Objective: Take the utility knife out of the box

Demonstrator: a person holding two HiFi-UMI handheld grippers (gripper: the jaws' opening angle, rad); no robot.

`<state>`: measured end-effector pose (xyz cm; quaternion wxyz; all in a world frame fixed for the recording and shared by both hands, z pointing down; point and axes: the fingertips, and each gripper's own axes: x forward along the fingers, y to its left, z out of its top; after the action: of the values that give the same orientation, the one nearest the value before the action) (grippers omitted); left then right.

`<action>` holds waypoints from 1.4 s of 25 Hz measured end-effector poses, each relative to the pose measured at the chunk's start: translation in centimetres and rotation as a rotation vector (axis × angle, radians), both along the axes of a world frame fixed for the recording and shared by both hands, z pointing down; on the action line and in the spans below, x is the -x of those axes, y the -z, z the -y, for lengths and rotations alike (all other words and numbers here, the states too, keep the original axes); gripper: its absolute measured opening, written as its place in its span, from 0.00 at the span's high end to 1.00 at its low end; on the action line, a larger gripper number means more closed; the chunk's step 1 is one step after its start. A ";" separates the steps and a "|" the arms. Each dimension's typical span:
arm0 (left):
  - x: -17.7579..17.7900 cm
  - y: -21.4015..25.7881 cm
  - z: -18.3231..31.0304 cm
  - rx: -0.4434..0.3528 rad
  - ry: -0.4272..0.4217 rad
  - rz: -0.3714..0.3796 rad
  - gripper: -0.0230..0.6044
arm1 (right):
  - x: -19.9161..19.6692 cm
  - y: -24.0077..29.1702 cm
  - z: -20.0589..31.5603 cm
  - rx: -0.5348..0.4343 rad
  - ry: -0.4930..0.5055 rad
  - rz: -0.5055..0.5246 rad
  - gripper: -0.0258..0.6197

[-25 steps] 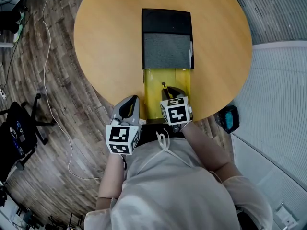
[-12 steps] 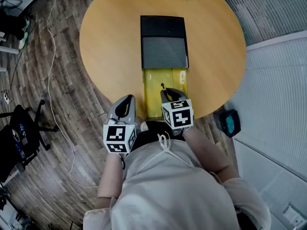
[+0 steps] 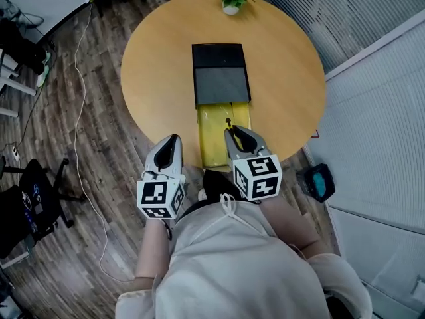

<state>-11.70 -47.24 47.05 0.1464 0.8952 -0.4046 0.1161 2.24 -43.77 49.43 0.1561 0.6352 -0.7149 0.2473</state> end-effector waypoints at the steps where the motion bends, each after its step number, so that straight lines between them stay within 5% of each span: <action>1: 0.1 1.0 -0.5 -0.021 -0.003 -0.011 0.95 | 0.1 1.1 -0.5 -0.029 -0.002 0.000 0.86; 11: 1.5 9.6 -7.3 -0.273 -0.043 -0.003 0.95 | 3.1 9.6 -7.2 -0.244 0.037 -0.018 0.86; 21: 2.6 11.9 -12.1 -0.320 -0.075 -0.038 0.95 | 5.1 10.9 -11.1 -0.303 0.043 -0.020 0.86; 35: 2.9 11.7 -11.2 -0.297 -0.043 -0.075 0.95 | 5.2 12.0 -11.3 -0.339 0.054 -0.059 0.86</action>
<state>-14.62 -36.03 35.33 0.0249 0.9192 -0.3923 0.0245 -2.93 -32.48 37.41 0.0743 0.6400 -0.7582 0.1002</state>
